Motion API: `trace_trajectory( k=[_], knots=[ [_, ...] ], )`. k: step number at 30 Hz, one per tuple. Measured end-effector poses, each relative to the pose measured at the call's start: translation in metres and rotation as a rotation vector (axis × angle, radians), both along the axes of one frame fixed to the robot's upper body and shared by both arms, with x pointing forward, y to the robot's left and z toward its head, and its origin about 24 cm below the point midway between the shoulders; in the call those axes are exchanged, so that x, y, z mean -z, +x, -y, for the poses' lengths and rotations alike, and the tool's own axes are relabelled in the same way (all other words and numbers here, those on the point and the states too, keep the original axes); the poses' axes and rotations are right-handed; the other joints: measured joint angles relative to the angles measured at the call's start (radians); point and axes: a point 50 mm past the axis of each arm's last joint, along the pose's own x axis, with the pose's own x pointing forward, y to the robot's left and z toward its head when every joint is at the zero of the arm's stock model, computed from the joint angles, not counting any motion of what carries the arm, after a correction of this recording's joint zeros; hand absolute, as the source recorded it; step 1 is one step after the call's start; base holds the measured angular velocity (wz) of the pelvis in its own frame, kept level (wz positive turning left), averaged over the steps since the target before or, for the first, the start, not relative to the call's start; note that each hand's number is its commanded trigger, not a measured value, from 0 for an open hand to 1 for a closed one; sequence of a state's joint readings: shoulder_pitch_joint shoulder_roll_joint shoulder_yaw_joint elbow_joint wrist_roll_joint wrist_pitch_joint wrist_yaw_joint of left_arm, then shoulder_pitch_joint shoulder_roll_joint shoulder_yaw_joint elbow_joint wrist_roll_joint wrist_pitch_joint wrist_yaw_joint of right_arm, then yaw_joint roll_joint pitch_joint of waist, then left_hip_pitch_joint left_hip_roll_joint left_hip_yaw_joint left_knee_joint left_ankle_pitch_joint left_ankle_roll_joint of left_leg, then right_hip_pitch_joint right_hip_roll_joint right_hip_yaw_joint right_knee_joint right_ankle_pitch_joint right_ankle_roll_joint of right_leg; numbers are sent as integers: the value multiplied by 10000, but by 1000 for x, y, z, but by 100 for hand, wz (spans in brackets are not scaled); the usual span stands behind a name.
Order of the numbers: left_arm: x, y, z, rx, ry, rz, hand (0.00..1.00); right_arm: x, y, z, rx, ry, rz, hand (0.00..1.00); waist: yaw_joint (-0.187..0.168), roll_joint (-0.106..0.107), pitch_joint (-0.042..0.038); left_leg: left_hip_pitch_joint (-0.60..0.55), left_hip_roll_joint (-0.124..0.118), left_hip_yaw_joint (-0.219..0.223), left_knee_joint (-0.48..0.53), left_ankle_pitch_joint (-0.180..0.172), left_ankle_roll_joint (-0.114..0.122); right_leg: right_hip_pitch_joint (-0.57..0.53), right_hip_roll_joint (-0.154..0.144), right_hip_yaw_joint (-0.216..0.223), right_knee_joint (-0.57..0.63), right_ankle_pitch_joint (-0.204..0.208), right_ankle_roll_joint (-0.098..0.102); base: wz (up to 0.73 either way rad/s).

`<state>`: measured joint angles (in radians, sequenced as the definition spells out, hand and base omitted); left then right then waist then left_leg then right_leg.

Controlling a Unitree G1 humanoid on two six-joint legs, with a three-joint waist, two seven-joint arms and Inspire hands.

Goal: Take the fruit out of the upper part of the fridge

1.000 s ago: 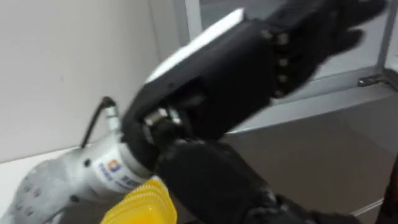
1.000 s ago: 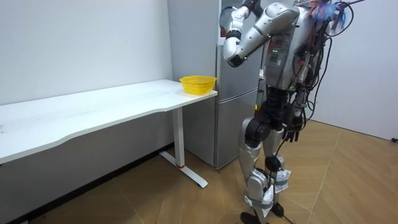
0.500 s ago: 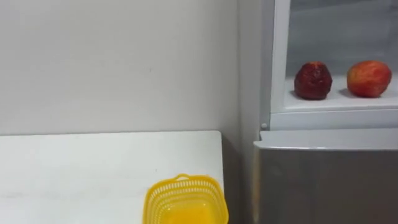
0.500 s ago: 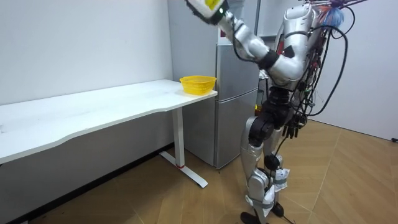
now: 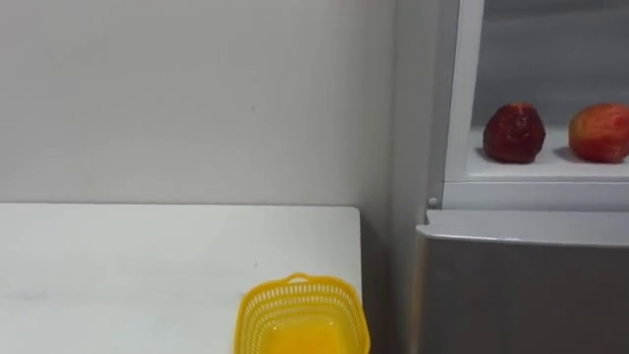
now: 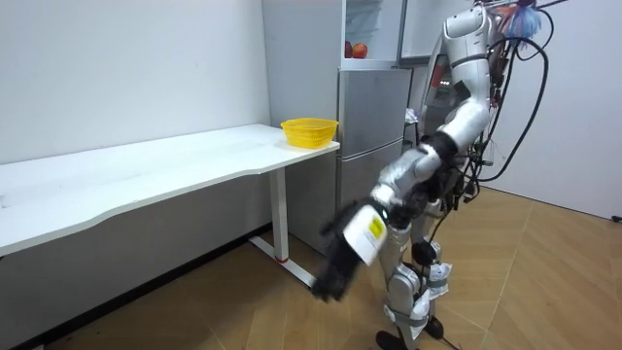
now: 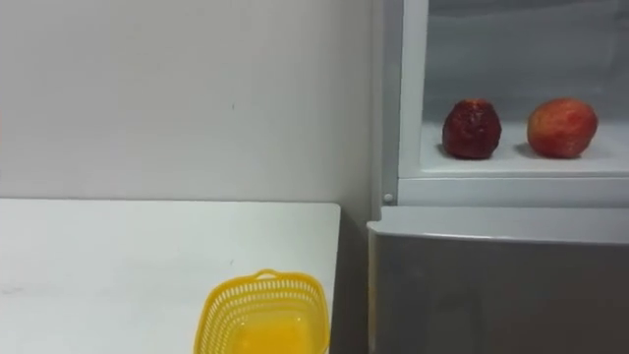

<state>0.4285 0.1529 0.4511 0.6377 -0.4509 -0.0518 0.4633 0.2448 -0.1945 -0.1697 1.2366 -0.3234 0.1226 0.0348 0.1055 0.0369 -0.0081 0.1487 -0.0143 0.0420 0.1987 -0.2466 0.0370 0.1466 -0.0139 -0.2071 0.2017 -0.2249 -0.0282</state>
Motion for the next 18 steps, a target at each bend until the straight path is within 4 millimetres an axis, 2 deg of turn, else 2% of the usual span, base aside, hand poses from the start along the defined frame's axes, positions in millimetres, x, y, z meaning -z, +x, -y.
trace_trajectory(
  k=[2, 3, 5, 7, 12, 16, 18],
  knots=[
    [23, -15, 21, 455, -1310, -991, 0, 0, 2, 0, -10, 36, 4, 0, 8, -78, 37, 79, -8, 36, -10, -28, 32, 69, -8, 34, -7, -10, 17, -2],
    [27, -18, 27, 504, -1631, -1176, 0, 0, 3, 0, -7, 51, 8, 0, 0, -69, 43, 100, -4, 69, -15, -40, 38, 79, -8, 56, -9, -13, 23, -7],
    [41, -30, 46, 1353, -2741, -2142, 0, 1, 9, -2, -202, 143, 100, 0, -234, -39, 51, 109, -1, 91, -12, -62, 49, 128, -21, 20, -33, -22, 39, 0],
    [47, -29, 55, 2462, -3244, -2741, 0, 2, 12, -4, -338, 210, 132, 0, -375, -25, 59, 90, 0, 76, 5, -61, 48, 121, -17, 10, -32, -23, 39, 5],
    [56, -9, 71, 5025, -4022, -3093, 0, 2, 22, -3, -403, 53, 510, 0, -760, -21, 64, 20, 14, 102, -2, -56, 40, 65, 5, 50, -60, -22, 36, -1],
    [60, 21, 91, 7674, -4364, -3209, 0, -1, 47, -3, -692, -505, 1755, 0, -1015, -53, 52, -148, 15, 329, -56, -28, 45, -264, -3, 203, 64, -23, 38, -15],
    [61, 27, 95, 8184, -4473, -3156, 0, -3, 60, -4, -612, -790, 2537, 0, -1080, -99, 51, -97, 20, 473, -179, 1, 43, -330, 15, 346, 84, -23, 38, -23]
  ],
)
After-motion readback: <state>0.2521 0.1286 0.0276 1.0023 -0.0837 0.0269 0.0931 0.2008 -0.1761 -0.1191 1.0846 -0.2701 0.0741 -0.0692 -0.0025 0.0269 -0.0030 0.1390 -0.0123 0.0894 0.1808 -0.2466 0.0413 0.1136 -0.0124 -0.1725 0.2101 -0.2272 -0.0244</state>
